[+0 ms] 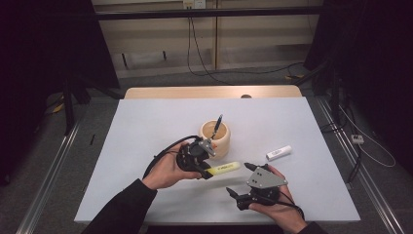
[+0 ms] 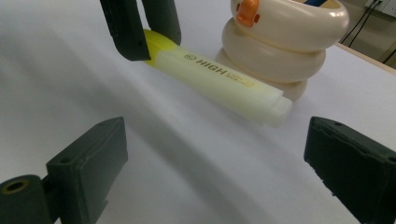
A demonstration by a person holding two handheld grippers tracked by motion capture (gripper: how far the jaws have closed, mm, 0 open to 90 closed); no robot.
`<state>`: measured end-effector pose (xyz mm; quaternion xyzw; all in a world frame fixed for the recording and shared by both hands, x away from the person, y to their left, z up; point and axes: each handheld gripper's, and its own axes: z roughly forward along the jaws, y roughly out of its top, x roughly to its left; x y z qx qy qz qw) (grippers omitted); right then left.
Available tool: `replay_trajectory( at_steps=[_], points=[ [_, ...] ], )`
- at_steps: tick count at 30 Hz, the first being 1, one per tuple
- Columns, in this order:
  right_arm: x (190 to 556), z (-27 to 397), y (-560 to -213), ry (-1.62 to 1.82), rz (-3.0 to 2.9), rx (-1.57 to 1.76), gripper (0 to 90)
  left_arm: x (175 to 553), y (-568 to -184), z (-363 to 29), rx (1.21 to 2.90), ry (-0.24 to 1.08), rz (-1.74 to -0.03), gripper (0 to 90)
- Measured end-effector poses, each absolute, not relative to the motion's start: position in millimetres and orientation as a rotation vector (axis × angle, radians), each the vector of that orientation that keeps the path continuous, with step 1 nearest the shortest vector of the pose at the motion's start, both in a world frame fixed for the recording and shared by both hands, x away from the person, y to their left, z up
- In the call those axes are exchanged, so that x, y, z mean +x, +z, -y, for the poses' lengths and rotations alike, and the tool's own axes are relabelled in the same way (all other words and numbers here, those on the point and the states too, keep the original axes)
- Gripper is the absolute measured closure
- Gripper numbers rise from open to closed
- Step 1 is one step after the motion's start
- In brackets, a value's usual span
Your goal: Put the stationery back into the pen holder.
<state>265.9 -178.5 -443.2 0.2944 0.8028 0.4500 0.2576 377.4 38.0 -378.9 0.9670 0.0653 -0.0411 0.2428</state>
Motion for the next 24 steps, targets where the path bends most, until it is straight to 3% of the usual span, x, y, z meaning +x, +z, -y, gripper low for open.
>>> replay_trajectory(
  at_steps=[9,24],
  points=[
    [270.5,166.2,-437.6,1.179,-2.188,0.730,7.0,377.7,-376.2,-37.7,2.653,-0.119,-0.177,67.3],
    [268.7,141.4,-437.7,0.838,-2.103,0.393,22.9,375.8,-374.1,-42.3,2.659,-0.118,-0.192,67.3]
  ],
)
